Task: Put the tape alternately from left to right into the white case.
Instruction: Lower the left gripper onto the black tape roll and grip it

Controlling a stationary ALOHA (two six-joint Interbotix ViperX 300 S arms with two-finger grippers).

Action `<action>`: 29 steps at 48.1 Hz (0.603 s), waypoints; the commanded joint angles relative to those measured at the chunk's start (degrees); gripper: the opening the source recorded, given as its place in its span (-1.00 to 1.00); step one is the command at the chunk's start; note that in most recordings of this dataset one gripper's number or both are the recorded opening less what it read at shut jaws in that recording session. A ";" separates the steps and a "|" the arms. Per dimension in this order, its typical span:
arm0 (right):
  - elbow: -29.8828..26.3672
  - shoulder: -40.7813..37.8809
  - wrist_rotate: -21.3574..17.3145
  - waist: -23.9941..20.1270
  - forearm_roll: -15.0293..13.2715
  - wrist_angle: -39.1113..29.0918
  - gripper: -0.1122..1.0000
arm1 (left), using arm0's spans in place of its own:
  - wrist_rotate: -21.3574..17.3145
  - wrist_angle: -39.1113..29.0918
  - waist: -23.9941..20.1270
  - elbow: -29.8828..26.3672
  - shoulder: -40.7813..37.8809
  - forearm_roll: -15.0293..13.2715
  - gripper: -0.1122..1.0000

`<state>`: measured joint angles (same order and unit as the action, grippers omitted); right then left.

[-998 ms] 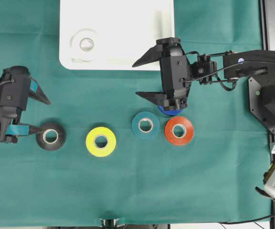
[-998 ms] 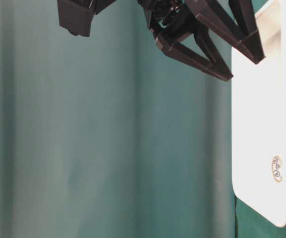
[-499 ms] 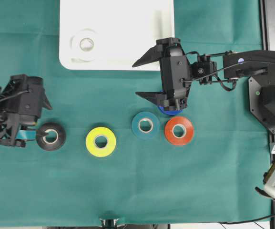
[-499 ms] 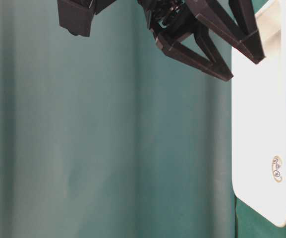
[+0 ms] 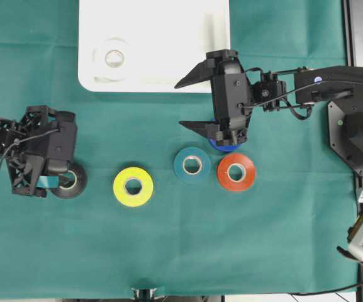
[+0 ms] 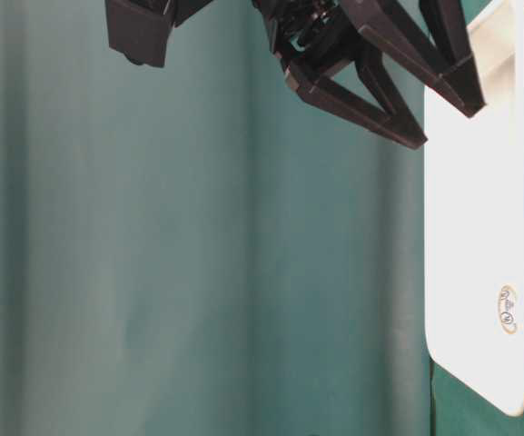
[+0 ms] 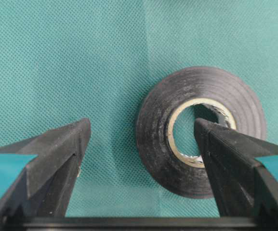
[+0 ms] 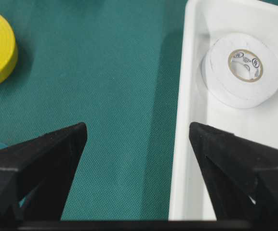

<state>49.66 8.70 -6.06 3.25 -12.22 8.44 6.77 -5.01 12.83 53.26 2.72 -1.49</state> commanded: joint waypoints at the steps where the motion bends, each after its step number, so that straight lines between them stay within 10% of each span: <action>1: -0.79 0.62 -0.09 -0.18 0.09 0.35 0.45 | -0.18 0.35 0.09 -1.32 -0.26 0.00 0.83; 18: -0.53 0.62 -0.09 -0.18 0.09 0.53 0.45 | -0.26 0.35 0.18 -1.41 -1.23 0.00 0.65; 29: -0.53 0.62 -0.09 -0.18 0.09 0.53 0.45 | -0.35 0.35 0.18 -1.14 -1.23 0.09 -0.31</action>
<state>49.66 8.70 -6.06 3.16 -12.22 8.53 6.50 -4.92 13.01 52.73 0.97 -1.49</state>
